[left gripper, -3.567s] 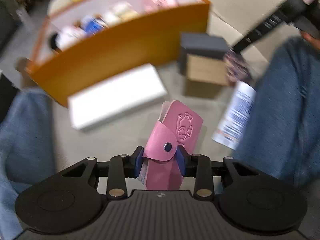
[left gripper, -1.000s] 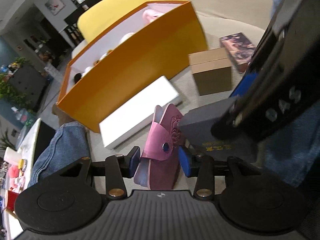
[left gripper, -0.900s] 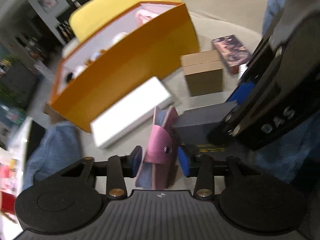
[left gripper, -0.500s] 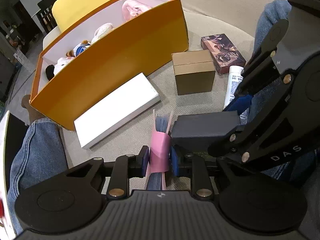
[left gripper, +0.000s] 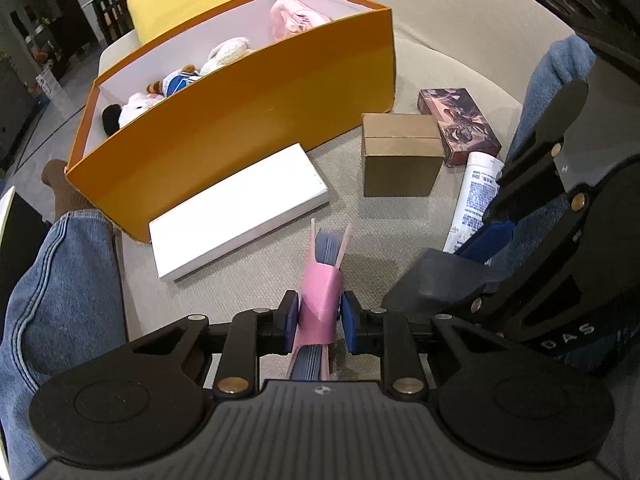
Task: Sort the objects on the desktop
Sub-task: 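Carry the pink wallet and grey box together toward the orange box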
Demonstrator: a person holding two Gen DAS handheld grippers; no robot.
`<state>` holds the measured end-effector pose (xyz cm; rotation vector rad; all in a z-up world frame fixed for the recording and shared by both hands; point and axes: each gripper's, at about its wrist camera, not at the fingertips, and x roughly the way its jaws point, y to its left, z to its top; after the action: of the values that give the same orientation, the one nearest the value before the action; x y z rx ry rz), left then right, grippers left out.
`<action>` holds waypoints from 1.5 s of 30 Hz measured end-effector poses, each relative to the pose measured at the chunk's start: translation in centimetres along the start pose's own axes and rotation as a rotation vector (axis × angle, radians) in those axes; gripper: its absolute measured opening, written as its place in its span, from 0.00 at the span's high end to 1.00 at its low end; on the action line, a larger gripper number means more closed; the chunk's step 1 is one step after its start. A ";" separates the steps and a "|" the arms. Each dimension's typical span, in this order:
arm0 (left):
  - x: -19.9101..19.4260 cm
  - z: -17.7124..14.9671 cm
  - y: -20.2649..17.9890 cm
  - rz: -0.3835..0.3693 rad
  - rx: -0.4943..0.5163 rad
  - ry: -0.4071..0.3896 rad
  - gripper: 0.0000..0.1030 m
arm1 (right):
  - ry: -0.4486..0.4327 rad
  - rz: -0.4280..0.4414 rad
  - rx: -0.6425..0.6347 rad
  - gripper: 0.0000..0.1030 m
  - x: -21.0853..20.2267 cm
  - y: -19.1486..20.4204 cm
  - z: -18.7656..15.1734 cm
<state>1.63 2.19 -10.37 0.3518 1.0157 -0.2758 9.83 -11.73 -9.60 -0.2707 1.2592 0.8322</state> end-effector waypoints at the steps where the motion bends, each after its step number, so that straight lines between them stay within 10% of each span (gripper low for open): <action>1: 0.0 0.0 0.1 -0.001 -0.007 -0.002 0.75 | 0.001 0.002 0.002 0.60 0.0 0.0 0.0; 13: -4.6 1.3 3.9 -0.142 -0.209 -0.073 0.77 | -0.105 0.037 0.109 0.66 -6.3 -1.5 0.5; 23: -9.0 10.0 8.8 -0.262 -0.344 -0.257 0.77 | -0.315 -0.034 0.228 0.66 -16.7 -5.7 5.6; 33: 0.9 20.0 12.6 -0.393 -0.540 -0.212 0.77 | -0.355 -0.120 0.378 0.66 -16.8 -13.6 13.9; 45: 11.6 22.8 13.7 -0.415 -0.624 -0.075 0.77 | -0.297 -0.045 0.444 0.66 -13.1 -18.6 17.9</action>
<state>30.36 4.61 -7.28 -0.4374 1.0404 -0.3244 34.63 -18.90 3.38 0.1762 1.1174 0.5125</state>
